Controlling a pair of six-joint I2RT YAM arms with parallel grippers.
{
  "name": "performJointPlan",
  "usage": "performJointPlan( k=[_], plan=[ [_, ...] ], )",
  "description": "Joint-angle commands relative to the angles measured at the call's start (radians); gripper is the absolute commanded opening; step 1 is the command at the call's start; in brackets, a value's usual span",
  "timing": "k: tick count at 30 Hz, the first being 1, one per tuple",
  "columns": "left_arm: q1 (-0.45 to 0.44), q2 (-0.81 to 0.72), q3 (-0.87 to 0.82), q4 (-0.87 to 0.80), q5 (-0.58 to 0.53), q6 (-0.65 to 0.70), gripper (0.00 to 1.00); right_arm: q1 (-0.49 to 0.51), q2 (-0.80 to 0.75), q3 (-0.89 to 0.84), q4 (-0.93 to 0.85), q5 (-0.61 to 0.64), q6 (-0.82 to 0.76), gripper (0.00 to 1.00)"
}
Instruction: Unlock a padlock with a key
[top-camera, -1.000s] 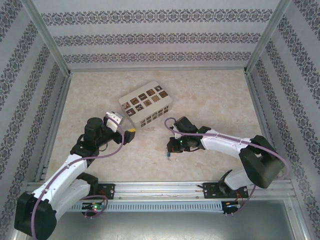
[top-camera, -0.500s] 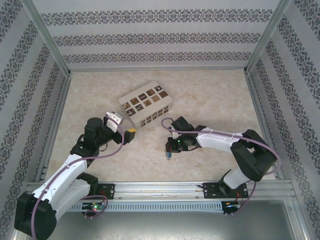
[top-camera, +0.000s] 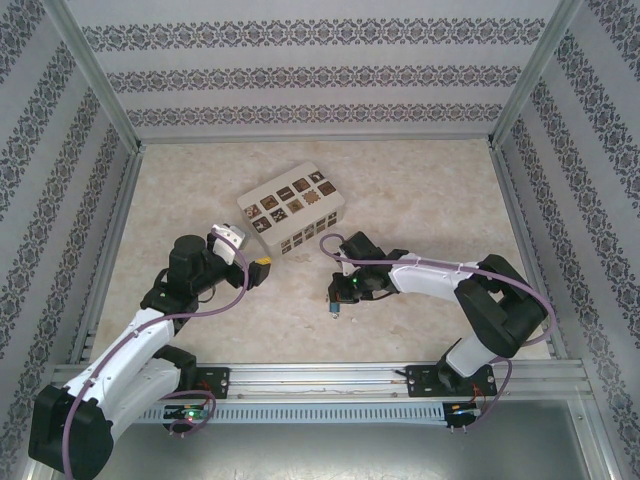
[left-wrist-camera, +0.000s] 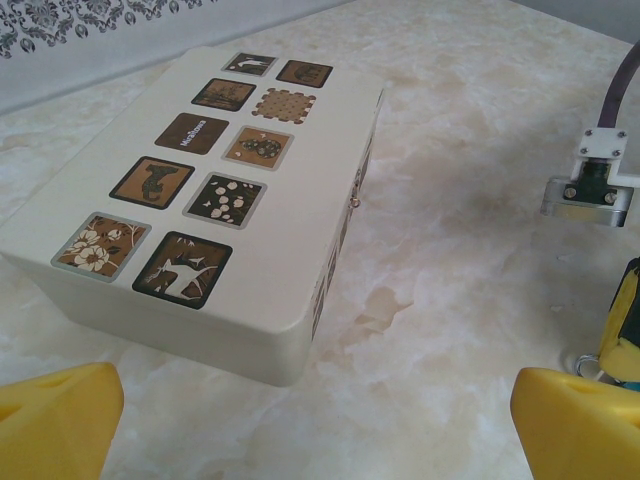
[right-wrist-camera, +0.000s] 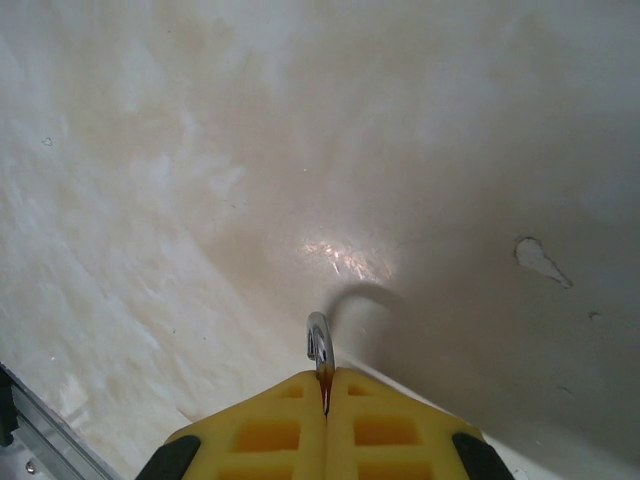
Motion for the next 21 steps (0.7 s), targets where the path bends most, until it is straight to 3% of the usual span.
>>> performJointPlan(
  k=[1,21],
  plan=[
    [0.006,-0.011,-0.005,0.003,-0.001,0.029,0.99,0.011,0.015,0.011,-0.006,0.004,0.003,0.05],
    [0.006,-0.007,-0.003,-0.004,0.004,0.041,0.99,-0.005,-0.087,-0.017,-0.011,0.066,-0.004,0.27]
  ],
)
